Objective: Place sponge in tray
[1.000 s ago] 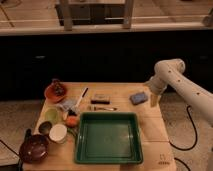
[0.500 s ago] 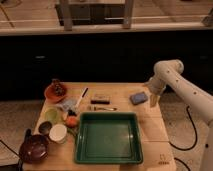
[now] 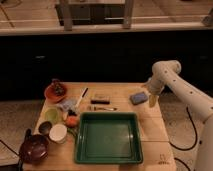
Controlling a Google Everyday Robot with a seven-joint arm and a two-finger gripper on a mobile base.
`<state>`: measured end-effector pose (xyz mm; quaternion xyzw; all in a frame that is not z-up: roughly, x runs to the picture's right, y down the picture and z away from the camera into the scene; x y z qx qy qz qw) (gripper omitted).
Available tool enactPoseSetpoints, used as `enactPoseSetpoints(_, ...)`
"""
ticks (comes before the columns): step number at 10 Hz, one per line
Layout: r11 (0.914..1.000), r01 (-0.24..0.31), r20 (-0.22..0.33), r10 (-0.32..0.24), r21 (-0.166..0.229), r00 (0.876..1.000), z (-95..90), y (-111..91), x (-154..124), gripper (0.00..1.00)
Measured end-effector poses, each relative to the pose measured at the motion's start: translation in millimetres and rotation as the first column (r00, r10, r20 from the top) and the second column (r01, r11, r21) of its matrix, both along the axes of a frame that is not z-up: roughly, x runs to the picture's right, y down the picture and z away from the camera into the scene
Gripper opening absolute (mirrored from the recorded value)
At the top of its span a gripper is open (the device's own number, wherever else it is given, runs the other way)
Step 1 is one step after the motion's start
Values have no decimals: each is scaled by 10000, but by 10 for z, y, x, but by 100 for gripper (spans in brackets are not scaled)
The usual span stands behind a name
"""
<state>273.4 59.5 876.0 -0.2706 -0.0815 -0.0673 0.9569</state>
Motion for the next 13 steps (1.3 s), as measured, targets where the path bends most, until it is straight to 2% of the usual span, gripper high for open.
enactPoseSetpoints(3, 9999, -81, 7, 81, -78, 10000, 95, 29, -38, 80)
enactPoseSetpoints(13, 9953, -897, -194, 890, -368, 9958, 377, 212, -73, 80)
